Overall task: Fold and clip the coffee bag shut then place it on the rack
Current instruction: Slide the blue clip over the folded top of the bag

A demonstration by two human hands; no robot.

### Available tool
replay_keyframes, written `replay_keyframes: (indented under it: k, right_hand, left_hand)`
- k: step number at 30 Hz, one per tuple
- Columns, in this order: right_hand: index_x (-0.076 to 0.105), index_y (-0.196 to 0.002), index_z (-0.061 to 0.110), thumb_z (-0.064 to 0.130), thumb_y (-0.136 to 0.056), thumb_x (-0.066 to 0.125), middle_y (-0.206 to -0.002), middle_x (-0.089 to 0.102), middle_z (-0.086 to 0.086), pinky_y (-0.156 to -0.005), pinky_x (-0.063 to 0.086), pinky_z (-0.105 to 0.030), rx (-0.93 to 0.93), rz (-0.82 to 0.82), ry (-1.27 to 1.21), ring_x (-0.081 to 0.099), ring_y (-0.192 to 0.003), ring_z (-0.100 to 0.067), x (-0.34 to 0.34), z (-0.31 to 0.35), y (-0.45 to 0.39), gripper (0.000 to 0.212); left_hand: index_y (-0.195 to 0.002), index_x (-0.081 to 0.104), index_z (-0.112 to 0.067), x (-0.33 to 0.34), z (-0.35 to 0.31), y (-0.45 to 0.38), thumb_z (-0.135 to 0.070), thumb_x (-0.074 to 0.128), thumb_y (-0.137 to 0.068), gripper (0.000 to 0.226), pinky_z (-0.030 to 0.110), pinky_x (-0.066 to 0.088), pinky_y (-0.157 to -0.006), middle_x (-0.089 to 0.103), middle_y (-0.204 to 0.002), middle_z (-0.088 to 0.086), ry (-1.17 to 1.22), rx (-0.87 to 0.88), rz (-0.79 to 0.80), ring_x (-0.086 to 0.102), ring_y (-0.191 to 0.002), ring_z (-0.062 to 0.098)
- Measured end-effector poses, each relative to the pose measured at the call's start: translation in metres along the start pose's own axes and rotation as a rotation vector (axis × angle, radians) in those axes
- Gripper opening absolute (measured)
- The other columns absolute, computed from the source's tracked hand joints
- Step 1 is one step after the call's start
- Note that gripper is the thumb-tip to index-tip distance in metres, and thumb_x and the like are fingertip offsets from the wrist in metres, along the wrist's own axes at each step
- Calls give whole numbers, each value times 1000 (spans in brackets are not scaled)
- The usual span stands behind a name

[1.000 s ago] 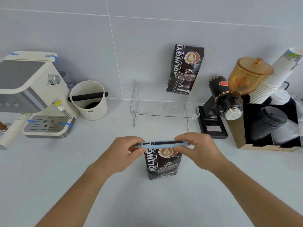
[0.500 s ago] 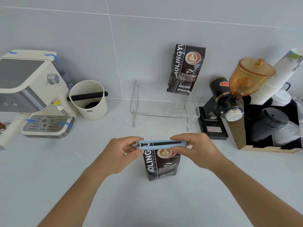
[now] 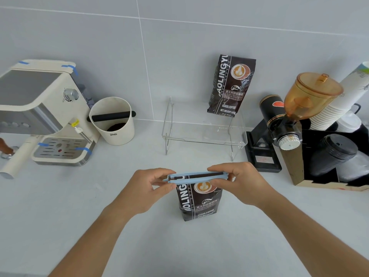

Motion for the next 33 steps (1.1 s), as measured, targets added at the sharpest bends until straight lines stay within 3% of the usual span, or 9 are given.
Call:
replay_keyframes:
  k: [6, 10, 13, 18, 23, 25, 29, 31, 33]
  right_hand:
    - [73, -106, 30, 27, -78, 75, -79, 63, 24, -62, 51, -15, -18, -5, 14, 59, -70, 2, 0, 1, 1, 28]
    - [73, -105, 25, 24, -78, 76, -81, 65, 19, -59, 46, -8, -37, -21, 4, 58, -70, 11, 1, 1, 4, 27]
    - [73, -106, 24, 24, -79, 75, -84, 68, 15, -62, 50, -12, -43, -39, 2, 60, -72, 9, 2, -1, 7, 27]
    - [74, -103, 22, 24, -77, 77, -86, 73, 9, -66, 52, -20, -96, -90, 32, 63, -71, -8, 2, -1, 10, 26]
    - [75, -99, 21, 22, -75, 79, -83, 74, 5, -59, 42, -8, -173, -138, 55, 59, -77, -17, 2, -2, 11, 24]
    - [75, -99, 20, 22, -75, 79, -84, 74, 4, -58, 41, -6, -199, -133, 59, 60, -76, -17, 2, -2, 12, 24]
    - [74, -100, 22, 24, -76, 78, -86, 75, 2, -58, 42, -7, -228, -106, 57, 65, -74, -19, 6, -2, 12, 24]
    - [74, -100, 24, 25, -77, 77, -85, 75, 1, -59, 43, -10, -225, -95, 50, 65, -75, -19, 7, -3, 11, 23]
    - [74, -99, 24, 25, -77, 77, -85, 75, 0, -60, 43, -10, -224, -93, 41, 64, -76, -18, 6, -4, 11, 23]
  left_hand:
    - [-99, 72, -26, 2, 4, 0, -24, 67, -86, 14, 19, 50, -73, 75, -86, -15, -158, 14, -9, 63, -92, -14]
    - [-103, 71, -22, 4, 2, 1, -28, 65, -88, 18, 15, 49, -70, 75, -87, -12, -225, 75, -32, 62, -93, -12]
    - [-105, 70, -23, 5, 2, 1, -38, 59, -86, 26, 16, 49, -65, 70, -83, -18, -262, 101, -36, 69, -81, 9]
    - [-102, 70, -22, 7, -2, 3, -43, 56, -84, 32, 17, 48, -64, 74, -83, -9, -241, 140, -83, 70, -76, 14]
    - [-99, 71, -17, 11, -7, 5, -25, 63, -87, 16, 3, 39, -60, 70, -75, -12, -239, 131, -75, 61, -74, -16]
    - [-100, 71, -18, 12, -6, 6, -21, 65, -88, 14, 4, 38, -59, 68, -72, -13, -228, 108, -57, 59, -69, -16]
    - [-103, 70, -23, 7, 1, 7, -26, 64, -88, 16, 4, 40, -61, 63, -66, -36, -226, 55, -30, 61, -74, -17]
    - [-100, 70, -24, 5, 2, 7, -30, 63, -89, 14, 8, 41, -56, 64, -67, -34, -233, 44, 14, 63, -67, -8]
    - [-93, 67, -26, 4, 2, 4, -39, 58, -90, 16, 22, 47, -57, 68, -69, -16, -286, 53, 63, 63, -66, 7]
Point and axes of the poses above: each hand's wrist, its own y-axis away from the middle knuckle, its own x-axis out of the palm, z = x × y, the point moved 5 cm from there along -y, towards the middle knuckle
